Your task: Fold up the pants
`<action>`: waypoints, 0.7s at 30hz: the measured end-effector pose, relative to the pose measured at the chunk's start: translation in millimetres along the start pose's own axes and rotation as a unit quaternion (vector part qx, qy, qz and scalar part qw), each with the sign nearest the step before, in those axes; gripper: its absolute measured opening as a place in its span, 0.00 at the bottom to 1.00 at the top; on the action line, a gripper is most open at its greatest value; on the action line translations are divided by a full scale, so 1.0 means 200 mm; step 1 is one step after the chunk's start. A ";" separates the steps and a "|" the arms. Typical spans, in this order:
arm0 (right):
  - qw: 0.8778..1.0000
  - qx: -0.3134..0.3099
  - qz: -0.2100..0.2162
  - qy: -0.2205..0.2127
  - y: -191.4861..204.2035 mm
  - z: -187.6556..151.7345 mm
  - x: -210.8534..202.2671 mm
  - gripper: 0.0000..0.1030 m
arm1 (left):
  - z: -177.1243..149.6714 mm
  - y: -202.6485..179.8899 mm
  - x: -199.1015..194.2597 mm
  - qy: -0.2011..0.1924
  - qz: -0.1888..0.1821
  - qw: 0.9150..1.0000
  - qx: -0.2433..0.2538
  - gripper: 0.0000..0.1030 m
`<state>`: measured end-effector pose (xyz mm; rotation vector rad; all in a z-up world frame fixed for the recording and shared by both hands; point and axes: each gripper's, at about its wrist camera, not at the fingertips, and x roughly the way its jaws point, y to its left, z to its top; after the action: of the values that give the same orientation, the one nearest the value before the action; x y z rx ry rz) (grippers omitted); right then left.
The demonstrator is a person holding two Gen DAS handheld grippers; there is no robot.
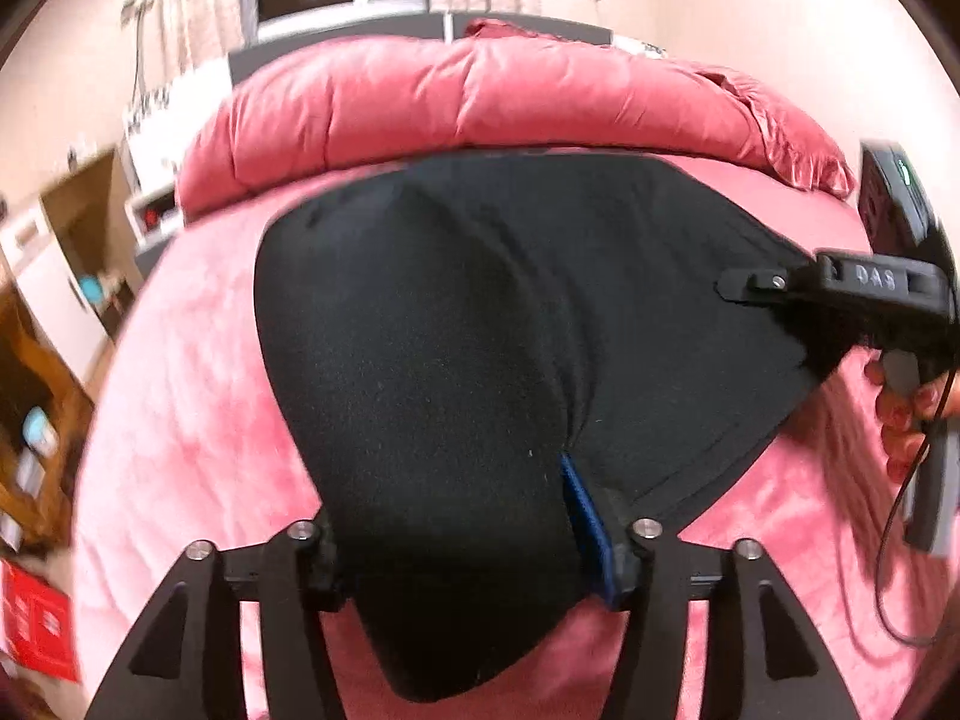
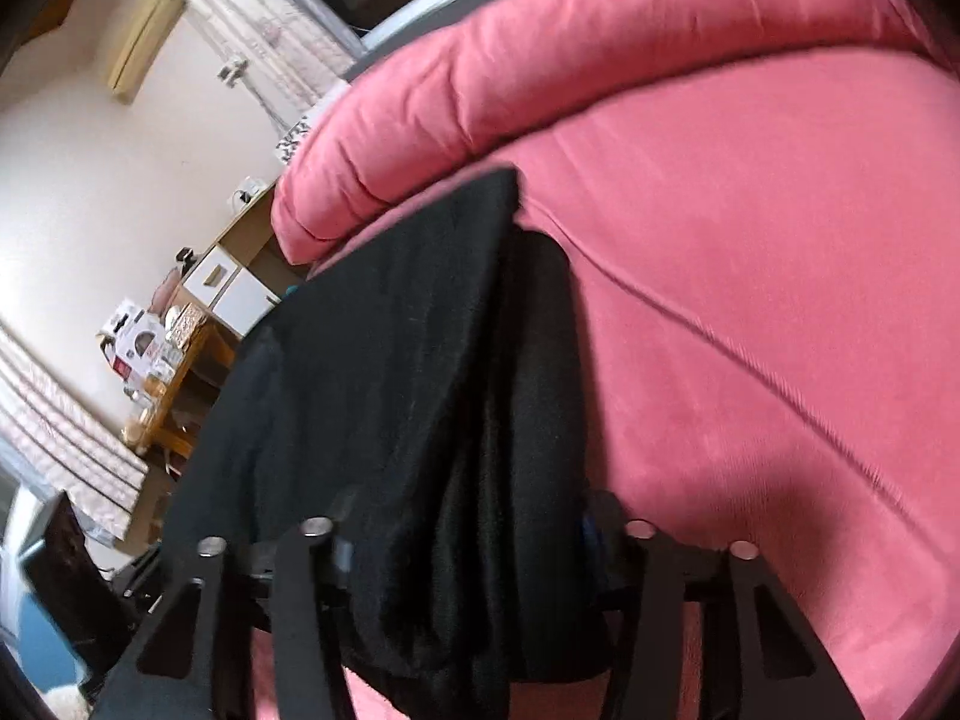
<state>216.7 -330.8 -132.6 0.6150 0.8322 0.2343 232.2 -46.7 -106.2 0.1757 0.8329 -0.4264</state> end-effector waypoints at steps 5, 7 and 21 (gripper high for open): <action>1.000 0.021 0.002 -0.015 -0.03 -0.05 -0.05 0.62 | -0.07 0.11 -0.01 0.024 -0.028 0.997 -0.066 0.81; 1.000 -0.003 -0.025 -0.016 0.01 -0.07 -0.08 0.66 | -0.12 0.13 -0.02 0.032 -0.036 0.995 -0.085 0.81; 0.990 -0.042 -0.126 -0.049 0.06 -0.21 -0.32 0.74 | -0.33 -0.12 -0.12 0.076 0.065 0.994 0.032 0.70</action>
<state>144.2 -331.2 -107.0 0.4327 0.7925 0.0082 161.4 -40.5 -131.8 0.3235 0.9521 -0.3212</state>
